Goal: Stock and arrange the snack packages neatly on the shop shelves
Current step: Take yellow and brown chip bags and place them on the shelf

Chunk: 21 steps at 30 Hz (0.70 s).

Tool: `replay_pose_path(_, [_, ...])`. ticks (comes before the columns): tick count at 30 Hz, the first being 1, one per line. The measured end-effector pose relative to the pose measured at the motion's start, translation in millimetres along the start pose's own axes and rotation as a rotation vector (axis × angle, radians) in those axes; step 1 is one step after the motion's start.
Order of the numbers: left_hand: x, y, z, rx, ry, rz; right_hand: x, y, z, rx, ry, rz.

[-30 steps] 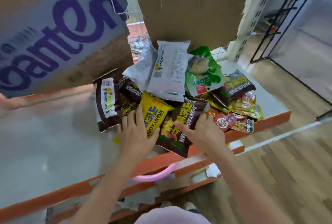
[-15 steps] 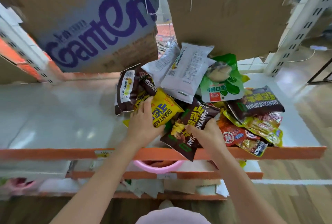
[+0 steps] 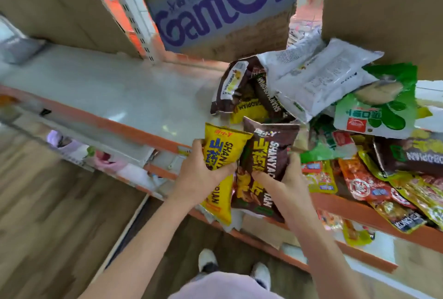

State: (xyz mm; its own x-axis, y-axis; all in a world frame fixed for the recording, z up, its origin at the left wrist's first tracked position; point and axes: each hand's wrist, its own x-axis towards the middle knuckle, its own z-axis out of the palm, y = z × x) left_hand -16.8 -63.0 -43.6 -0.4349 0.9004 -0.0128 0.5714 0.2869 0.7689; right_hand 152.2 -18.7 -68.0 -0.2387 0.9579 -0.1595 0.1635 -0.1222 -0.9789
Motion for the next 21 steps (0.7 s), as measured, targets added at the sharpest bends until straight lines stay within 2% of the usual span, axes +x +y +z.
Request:
replay_pose_path(6, [-34, -51, -58, -0.096, 0.088, -0.257, -8, -2, 85, 0.004, -0.375, 0.064])
replay_pose_path(13, [-76, -129, -152, -0.725, 0.039, -0.540, -25, -23, 211, -0.034, -0.645, 0.104])
replay_pose_path(17, [-106, -189, -210, -0.961, 0.080, -0.567, -41, -29, 287, -0.058, -0.797, 0.196])
replay_pose_path(21, [-126, -244, -257, -1.050, 0.213, -0.609, -52, -34, 363, -0.172, -0.892, 0.134])
